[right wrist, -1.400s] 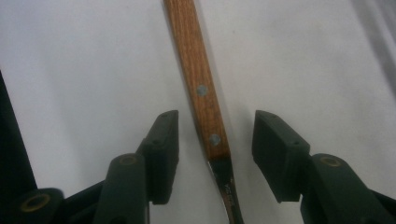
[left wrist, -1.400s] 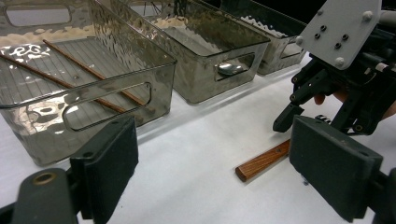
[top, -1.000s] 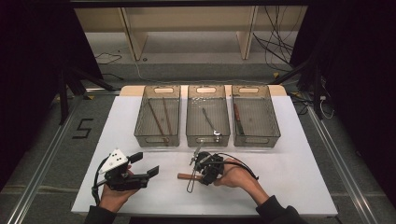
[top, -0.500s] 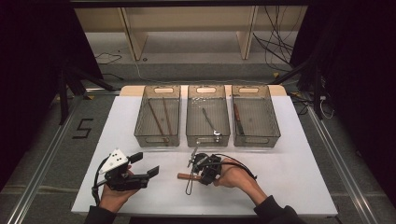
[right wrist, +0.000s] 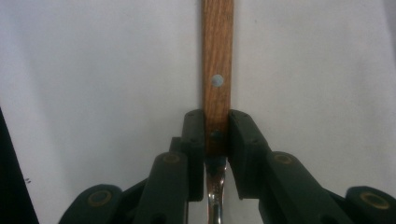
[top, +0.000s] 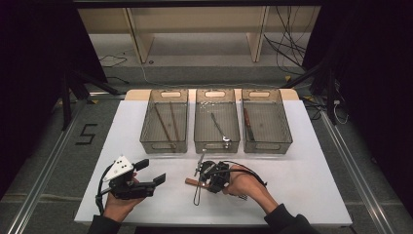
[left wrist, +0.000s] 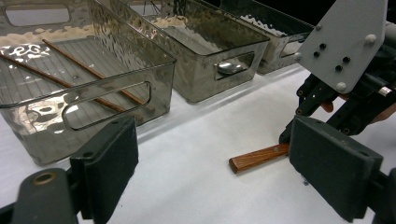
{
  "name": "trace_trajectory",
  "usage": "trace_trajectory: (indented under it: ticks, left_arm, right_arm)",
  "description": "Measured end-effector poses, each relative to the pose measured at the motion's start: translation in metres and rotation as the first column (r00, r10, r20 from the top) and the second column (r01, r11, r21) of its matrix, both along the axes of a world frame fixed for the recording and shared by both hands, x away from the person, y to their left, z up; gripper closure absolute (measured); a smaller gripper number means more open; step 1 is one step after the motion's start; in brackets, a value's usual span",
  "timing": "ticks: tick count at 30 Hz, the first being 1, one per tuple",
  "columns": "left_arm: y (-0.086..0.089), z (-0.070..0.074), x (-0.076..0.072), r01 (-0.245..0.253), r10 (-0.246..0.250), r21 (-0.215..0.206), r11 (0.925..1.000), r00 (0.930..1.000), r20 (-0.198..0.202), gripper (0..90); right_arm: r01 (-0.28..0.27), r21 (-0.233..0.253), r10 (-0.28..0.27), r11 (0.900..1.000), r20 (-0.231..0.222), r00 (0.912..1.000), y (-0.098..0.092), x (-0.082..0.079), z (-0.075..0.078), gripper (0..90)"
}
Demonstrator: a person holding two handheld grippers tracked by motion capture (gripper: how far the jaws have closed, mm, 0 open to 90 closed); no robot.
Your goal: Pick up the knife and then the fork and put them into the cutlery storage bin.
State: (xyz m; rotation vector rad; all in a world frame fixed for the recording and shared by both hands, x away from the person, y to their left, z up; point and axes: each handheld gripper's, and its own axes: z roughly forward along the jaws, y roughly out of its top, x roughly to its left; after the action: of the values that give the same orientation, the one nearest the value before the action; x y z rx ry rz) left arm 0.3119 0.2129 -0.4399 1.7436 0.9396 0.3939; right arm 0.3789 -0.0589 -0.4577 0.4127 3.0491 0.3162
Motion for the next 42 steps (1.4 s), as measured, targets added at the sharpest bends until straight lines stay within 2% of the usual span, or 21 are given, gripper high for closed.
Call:
trace_trajectory:
  ticks: [3, 8, 16, 17, 20, 21, 22, 27, 31, 42]
  left_arm:
    - [0.001, 0.000, 0.000, -0.001, 0.001, -0.002, 1.0000, 1.0000, 0.002, 15.6]
    - [0.001, 0.000, 0.000, -0.001, 0.001, -0.002, 1.0000, 1.0000, 0.003, 15.6]
    - [0.001, 0.000, 0.000, -0.002, 0.002, -0.002, 1.0000, 1.0000, 0.000, 15.5]
    - [0.001, 0.000, 0.000, -0.002, 0.002, -0.002, 1.0000, 1.0000, 0.001, 15.6]
    - [0.001, 0.000, 0.000, -0.002, 0.002, -0.003, 1.0000, 1.0000, 0.001, 15.6]
    - [0.001, 0.000, 0.000, -0.002, 0.002, -0.003, 1.0000, 1.0000, 0.000, 15.6]
    - [0.001, 0.000, 0.000, -0.002, 0.002, -0.003, 1.0000, 1.0000, -0.001, 15.6]
    - [0.001, 0.000, 0.000, -0.003, 0.003, -0.004, 1.0000, 1.0000, 0.000, 15.6]
    - [0.001, 0.000, 0.000, -0.003, 0.003, -0.003, 1.0000, 1.0000, -0.001, 15.6]
    - [0.001, 0.000, 0.000, -0.004, 0.004, -0.004, 1.0000, 1.0000, 0.000, 15.6]
  right_arm:
    - [0.009, 0.009, -0.009, 1.000, -0.014, 0.9999, -0.002, 0.002, 0.000, 77.7]
    - [0.021, 0.020, -0.021, 1.000, -0.010, 0.9997, -0.006, 0.004, 0.002, 77.7]
    - [0.058, 0.086, -0.056, 0.995, -0.024, 0.9982, -0.018, 0.011, 0.012, 77.7]
    - [0.069, 0.111, -0.067, 0.991, -0.021, 0.9975, -0.021, 0.012, 0.012, 77.7]
    - [0.086, 0.138, -0.083, 0.987, -0.026, 0.9962, -0.027, 0.016, 0.017, 77.7]
    - [0.097, 0.164, -0.093, 0.982, -0.030, 0.9952, -0.031, 0.018, 0.019, 77.7]
    - [0.110, 0.162, -0.105, 0.981, -0.037, 0.9938, -0.033, 0.019, 0.022, 77.7]
    - [0.169, 0.276, -0.158, 0.946, -0.060, 0.9856, -0.048, 0.027, 0.032, 77.7]
    - [0.195, 0.322, -0.177, 0.926, -0.084, 0.9805, -0.054, 0.030, 0.035, 77.8]
    - [0.197, 0.321, -0.181, 0.926, -0.079, 0.9802, -0.055, 0.032, 0.032, 77.8]
